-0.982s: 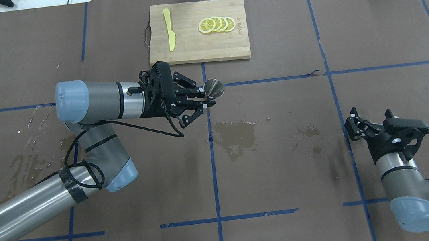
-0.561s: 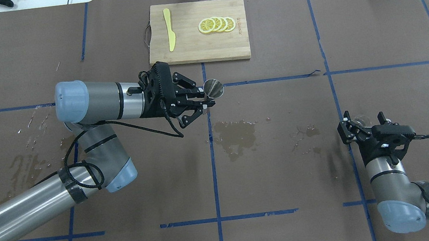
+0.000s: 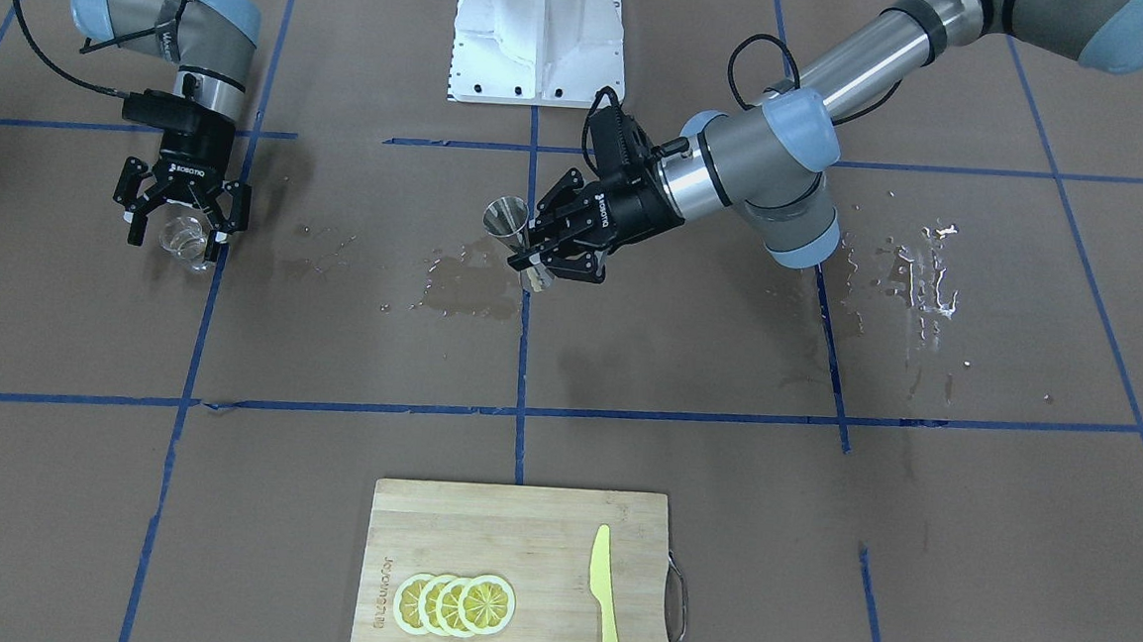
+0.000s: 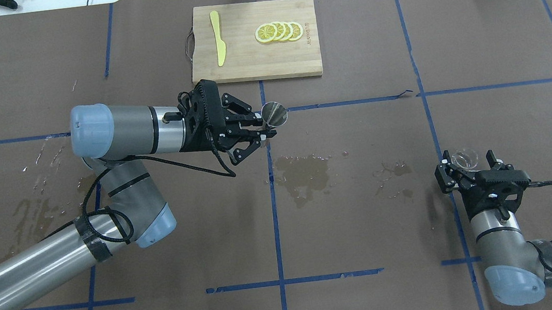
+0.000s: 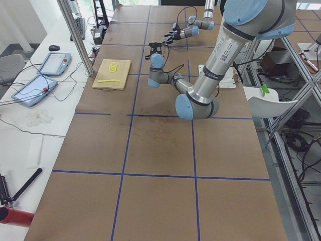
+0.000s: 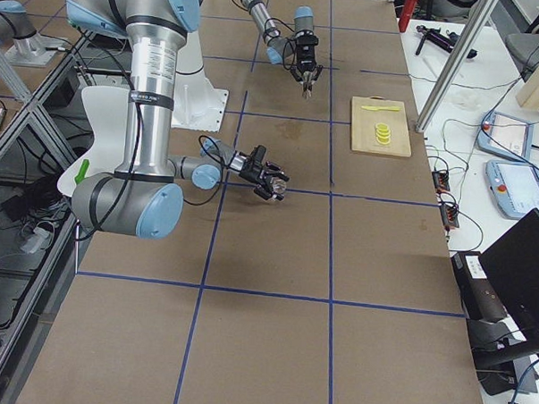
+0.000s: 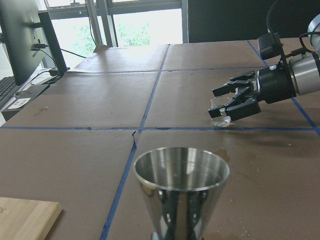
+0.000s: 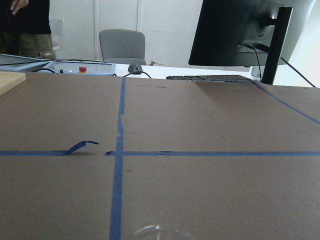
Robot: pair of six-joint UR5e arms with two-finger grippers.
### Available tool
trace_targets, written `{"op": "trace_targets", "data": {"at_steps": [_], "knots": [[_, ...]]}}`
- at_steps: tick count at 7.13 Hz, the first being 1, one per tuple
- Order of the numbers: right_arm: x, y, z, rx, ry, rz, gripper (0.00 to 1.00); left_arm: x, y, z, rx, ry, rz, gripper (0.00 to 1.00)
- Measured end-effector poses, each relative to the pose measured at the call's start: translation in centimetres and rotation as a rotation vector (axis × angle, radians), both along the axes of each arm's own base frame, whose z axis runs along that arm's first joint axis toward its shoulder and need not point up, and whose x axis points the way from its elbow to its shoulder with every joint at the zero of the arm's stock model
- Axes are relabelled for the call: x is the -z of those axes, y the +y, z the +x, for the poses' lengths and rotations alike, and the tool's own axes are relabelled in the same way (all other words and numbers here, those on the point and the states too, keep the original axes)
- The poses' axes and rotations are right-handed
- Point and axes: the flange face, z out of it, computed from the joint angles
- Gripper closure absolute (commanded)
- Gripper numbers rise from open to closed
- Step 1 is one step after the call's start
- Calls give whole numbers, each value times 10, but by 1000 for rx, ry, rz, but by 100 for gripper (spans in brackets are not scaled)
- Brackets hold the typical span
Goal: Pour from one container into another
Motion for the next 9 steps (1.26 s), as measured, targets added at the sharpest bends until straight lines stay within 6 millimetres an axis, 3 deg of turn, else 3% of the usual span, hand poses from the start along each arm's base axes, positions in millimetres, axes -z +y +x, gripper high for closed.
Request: {"op": "trace_targets", "data": {"at_steps": [9], "knots": [[8,5,-14,2,-11,30,0,-2,0,0,-2,0,-1,100]]}}
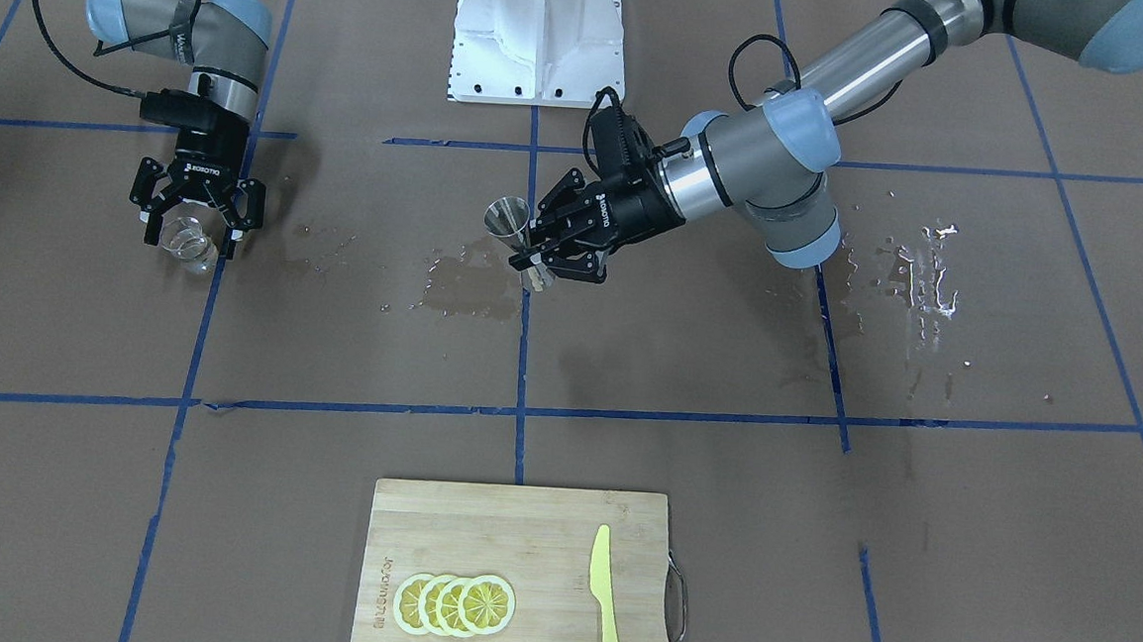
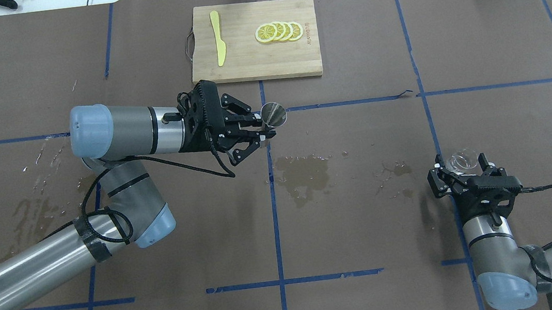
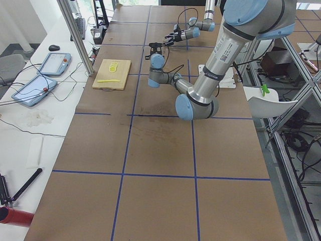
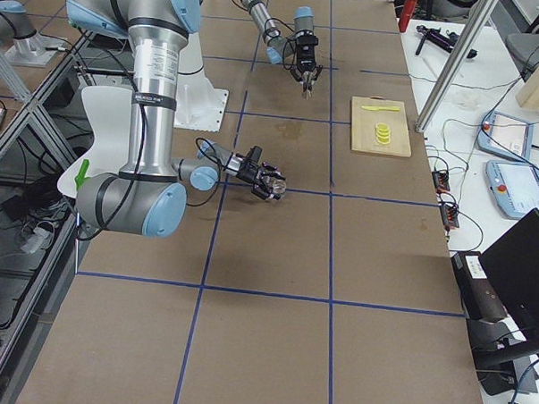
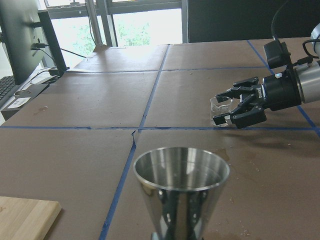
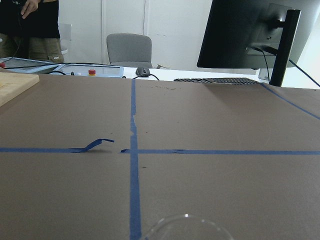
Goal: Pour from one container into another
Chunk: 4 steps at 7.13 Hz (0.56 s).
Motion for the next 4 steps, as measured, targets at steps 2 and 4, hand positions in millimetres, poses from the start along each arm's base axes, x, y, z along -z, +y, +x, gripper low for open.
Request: {"op": "trace_targets", "data": {"at_steps": [2,4], "knots": [[-3,1,-2,1,7,3,0,0,1,-1,0,2,3,100],[-10,2,-3,3,21,2,2,0,1,-1,-1,2,3,100]]}}
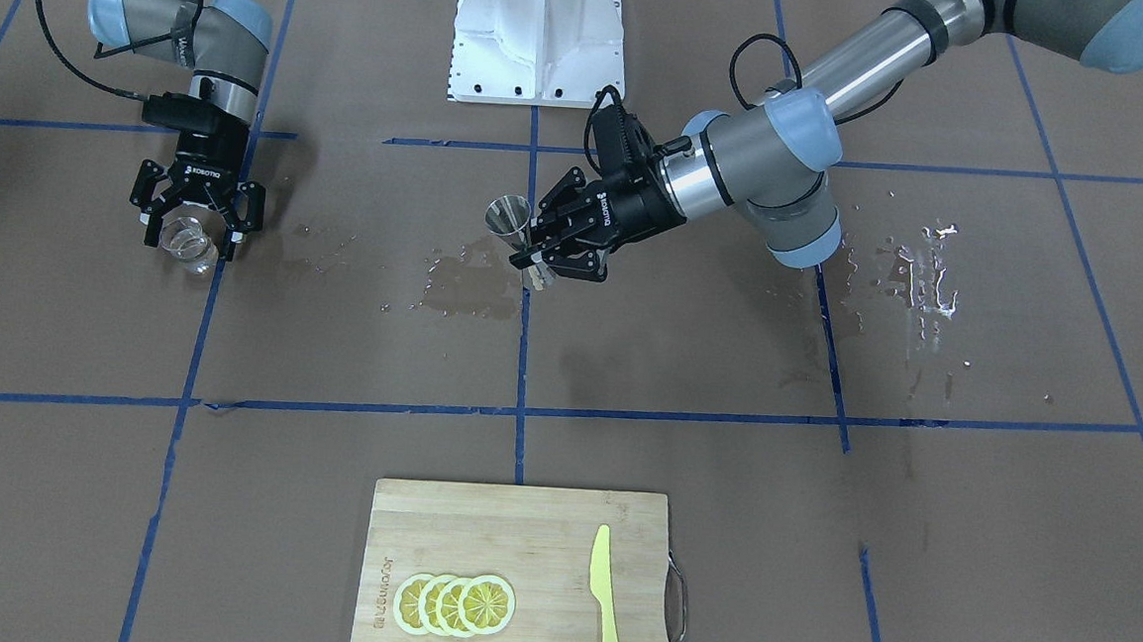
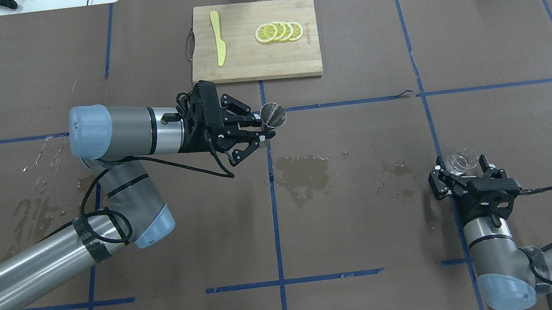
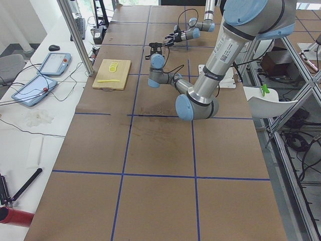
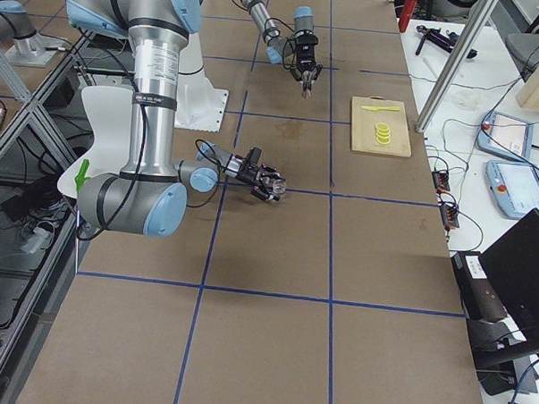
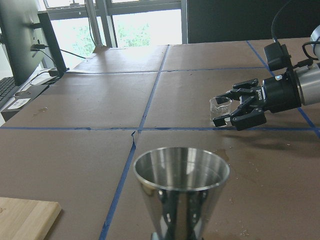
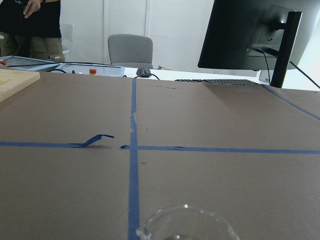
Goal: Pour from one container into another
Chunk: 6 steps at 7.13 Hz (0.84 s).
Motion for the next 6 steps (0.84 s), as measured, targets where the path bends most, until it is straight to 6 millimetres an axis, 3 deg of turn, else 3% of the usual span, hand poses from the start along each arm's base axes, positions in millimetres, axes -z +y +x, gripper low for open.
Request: {"op": "trace_targets", "data": {"at_steps": [1,2,3,6], "knots": [[-1,1,-1,1,1,0,14,0,0,0,0,0,0,100],[-1,1,-2,2,2,1,43,-1,0,0,0,0,0,100],[-2,1,-2,2,-1,1,48,0,0,-1,0,1,1,100],[-5,2,-3,-1,-10,-2,46,0,1,-1,-1,2,2,100]]}}
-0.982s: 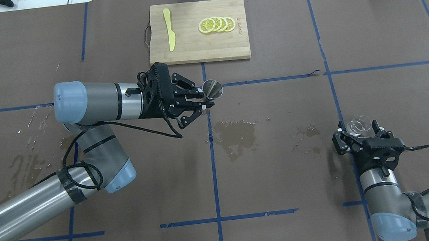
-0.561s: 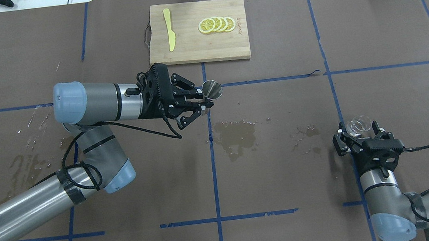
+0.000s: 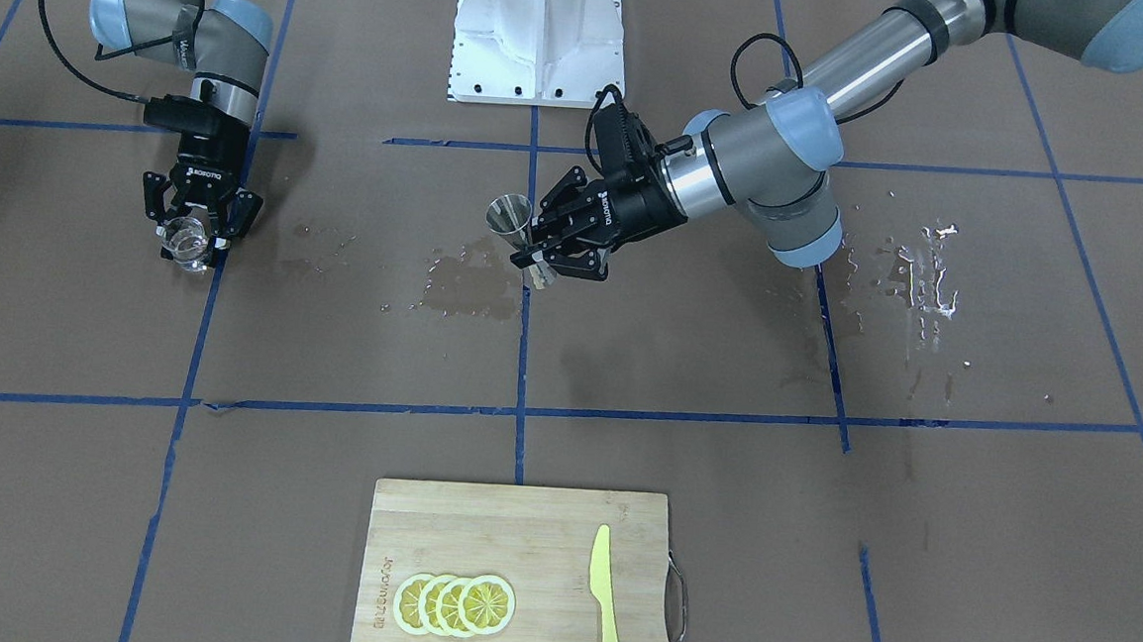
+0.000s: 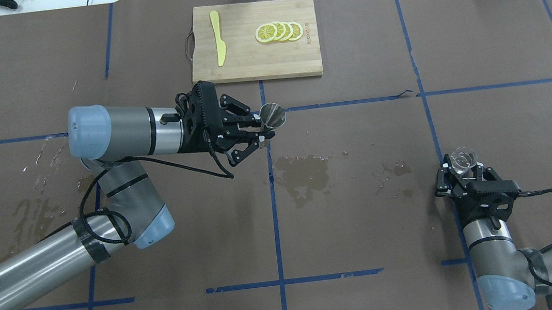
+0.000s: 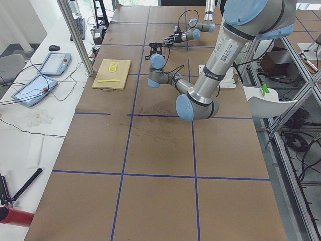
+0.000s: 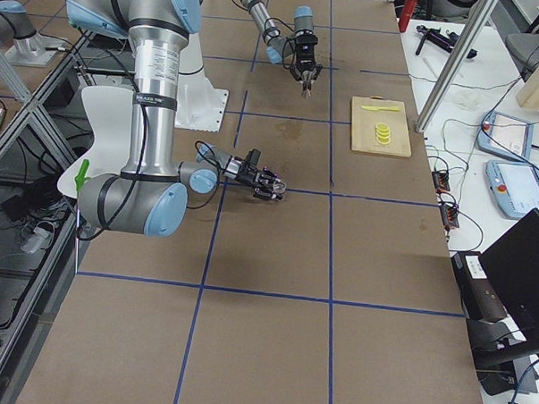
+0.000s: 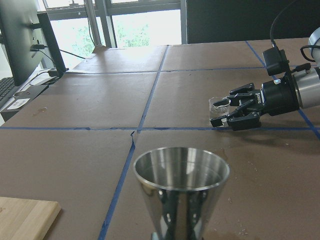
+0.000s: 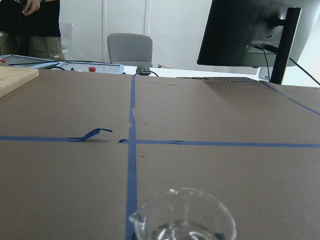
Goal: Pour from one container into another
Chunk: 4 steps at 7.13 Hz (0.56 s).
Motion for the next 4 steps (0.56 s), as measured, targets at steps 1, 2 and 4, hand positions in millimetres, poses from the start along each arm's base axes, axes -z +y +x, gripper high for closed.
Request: {"op": "trace_targets", "data": {"at_steps": [1,2,4], "knots": [[-1,0,0,0,1,0,49,0,0,0,0,0,0,100],[-2,0,0,0,3,-1,74,0,0,0,0,0,0,100],[-1,0,0,1,-1,-2,100,1,0,0,0,2,1,100]]}}
